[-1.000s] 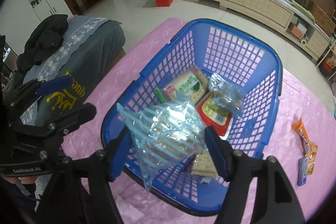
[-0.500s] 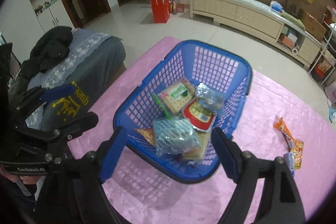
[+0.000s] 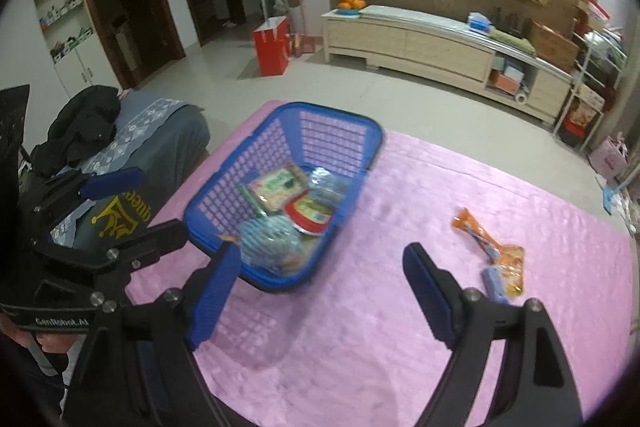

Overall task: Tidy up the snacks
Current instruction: 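Move both tools back toward the remaining orange snack, yellow pouch and gum box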

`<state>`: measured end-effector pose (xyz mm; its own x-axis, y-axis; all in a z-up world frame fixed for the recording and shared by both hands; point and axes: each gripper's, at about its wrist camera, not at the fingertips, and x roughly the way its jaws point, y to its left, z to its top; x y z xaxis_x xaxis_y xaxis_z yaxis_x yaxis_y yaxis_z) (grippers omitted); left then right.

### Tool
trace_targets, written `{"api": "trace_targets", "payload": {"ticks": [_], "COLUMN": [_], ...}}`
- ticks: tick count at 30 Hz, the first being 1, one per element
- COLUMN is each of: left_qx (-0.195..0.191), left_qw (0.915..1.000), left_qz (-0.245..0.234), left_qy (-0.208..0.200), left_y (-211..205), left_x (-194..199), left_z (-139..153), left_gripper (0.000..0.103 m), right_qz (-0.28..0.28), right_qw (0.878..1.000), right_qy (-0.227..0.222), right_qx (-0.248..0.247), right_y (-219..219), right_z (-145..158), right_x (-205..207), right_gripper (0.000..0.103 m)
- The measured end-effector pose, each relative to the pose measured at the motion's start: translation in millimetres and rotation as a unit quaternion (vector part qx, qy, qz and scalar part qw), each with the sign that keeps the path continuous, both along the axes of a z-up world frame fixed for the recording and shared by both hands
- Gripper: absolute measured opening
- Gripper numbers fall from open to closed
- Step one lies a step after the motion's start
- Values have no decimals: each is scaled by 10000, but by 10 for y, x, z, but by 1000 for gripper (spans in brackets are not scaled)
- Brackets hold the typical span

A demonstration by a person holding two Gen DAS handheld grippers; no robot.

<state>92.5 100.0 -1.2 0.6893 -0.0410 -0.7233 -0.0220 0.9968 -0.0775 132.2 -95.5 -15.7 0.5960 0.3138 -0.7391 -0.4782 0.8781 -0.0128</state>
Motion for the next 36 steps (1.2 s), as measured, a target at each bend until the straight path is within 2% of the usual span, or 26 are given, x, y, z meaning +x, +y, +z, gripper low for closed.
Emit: {"api": "trace_targets", "payload": {"ticks": [15, 25, 36], "left_qx": [44, 54, -102], "left_qw": [9967, 9930, 9884], "left_qz": [-794, -1097, -1182], "left_qy": [145, 440, 943], "left_y": [-1129, -1724, -2143], "left_x": [497, 954, 1574], "left_z": [-123, -424, -888], "left_gripper": [82, 82, 82], "right_qz": [-744, -1076, -1587], "right_qw": [9972, 9940, 9864], "right_qy": [-18, 173, 417], "right_qx": [101, 119, 83], "right_y": [-1146, -1704, -2317], "right_z": [39, -143, -537], "right_x": [74, 342, 808], "right_gripper": [86, 86, 86]}}
